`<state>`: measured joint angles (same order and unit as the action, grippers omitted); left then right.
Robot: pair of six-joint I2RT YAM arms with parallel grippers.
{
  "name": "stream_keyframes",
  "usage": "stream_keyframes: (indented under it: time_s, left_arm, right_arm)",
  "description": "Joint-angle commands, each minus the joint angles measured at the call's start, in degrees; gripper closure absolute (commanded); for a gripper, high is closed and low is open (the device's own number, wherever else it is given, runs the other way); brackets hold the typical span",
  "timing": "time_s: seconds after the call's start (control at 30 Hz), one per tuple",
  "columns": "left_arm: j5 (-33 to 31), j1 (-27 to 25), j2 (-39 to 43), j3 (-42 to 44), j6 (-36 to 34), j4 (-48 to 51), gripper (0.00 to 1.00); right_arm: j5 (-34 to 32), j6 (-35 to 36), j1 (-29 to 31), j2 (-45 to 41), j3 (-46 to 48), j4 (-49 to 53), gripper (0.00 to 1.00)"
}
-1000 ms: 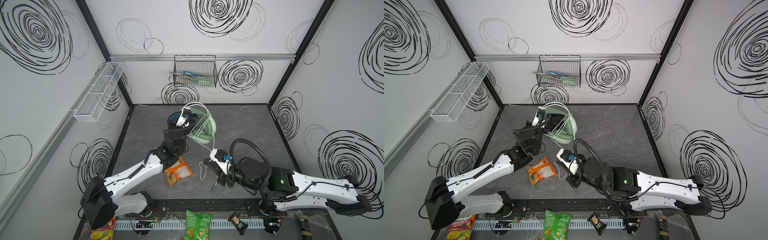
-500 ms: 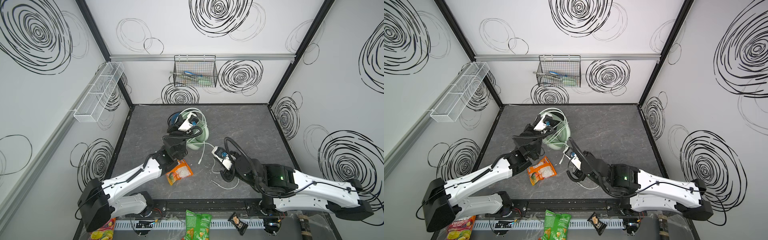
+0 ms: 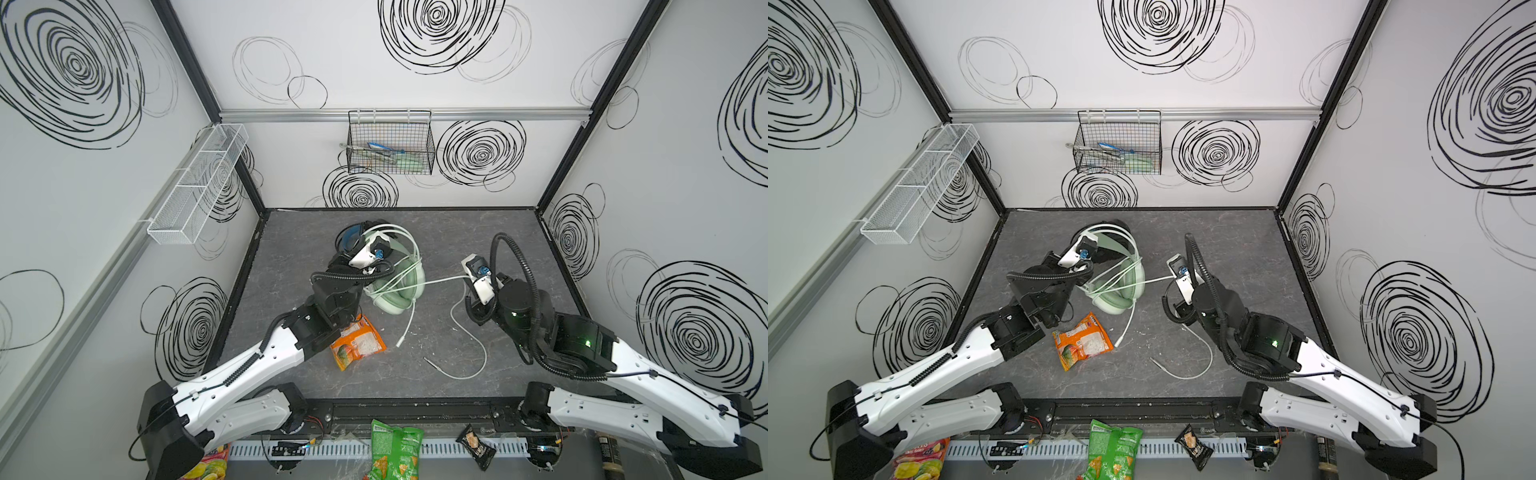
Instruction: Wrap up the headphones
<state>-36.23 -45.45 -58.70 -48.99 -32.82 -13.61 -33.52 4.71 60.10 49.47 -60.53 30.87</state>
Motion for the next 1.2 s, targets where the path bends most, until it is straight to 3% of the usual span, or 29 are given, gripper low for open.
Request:
stream_keyframes:
  time_s: [0.0,0.57,1.17]
  left_arm:
    - [4.91,1.31,2.39,-2.43,3.0,3.11,1.0]
    - [20.8,5.71,9.37,-1.79,16.92,11.78,1.0]
    - [25.96,6.16,9.94,0.34,20.64,14.05,1.0]
  right_arm:
    - [0.98,2.59,-3.83,0.77,-2.83,-4.44,1.0]
    - [15.13,2.67,-19.33,4.13,-0.92,-11.88,1.0]
    - [17.85,3.82,-19.75,2.6,-1.52,-14.04,1.0]
